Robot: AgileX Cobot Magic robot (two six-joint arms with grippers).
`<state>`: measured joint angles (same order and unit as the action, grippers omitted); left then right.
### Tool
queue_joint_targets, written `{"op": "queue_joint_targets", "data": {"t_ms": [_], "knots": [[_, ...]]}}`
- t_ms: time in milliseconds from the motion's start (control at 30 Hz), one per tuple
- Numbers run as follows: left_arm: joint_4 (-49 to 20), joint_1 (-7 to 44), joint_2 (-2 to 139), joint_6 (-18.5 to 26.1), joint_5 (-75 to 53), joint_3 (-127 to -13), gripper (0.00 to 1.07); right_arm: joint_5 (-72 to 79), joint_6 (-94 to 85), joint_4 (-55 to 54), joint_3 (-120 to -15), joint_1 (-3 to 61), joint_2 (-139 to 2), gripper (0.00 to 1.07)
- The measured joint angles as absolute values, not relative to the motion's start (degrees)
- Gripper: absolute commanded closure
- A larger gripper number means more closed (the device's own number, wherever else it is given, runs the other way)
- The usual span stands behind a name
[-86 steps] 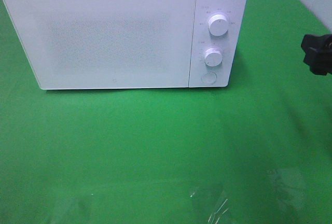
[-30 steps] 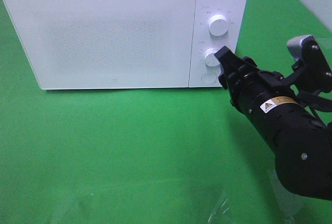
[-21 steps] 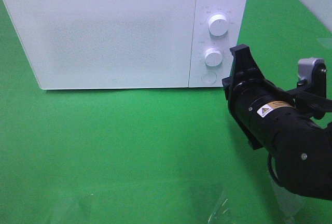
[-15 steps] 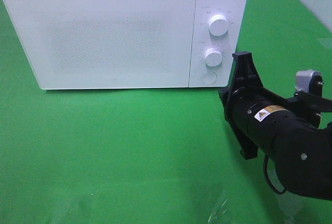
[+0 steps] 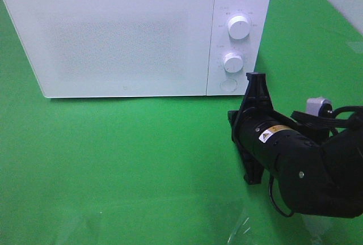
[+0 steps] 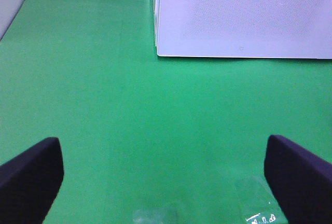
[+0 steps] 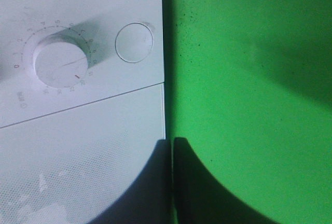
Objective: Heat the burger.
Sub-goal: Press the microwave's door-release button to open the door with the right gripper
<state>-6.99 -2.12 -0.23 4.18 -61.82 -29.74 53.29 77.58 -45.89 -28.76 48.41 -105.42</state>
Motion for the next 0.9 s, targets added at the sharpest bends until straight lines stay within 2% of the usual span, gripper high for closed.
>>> {"op": "queue_joint_targets", "data": {"t_ms": [567, 900], "knots": [[-6.99, -2.12, -0.23, 4.18, -61.76, -29.74, 0.1, 51.51, 84.0, -32.26, -37.24, 36.61, -111.96, 1.07], [-6.99, -2.12, -0.23, 4.18, -61.76, -29.74, 0.1, 50.76, 89.32, -28.02, -41.77, 33.86, -117.17, 1.07]]}}
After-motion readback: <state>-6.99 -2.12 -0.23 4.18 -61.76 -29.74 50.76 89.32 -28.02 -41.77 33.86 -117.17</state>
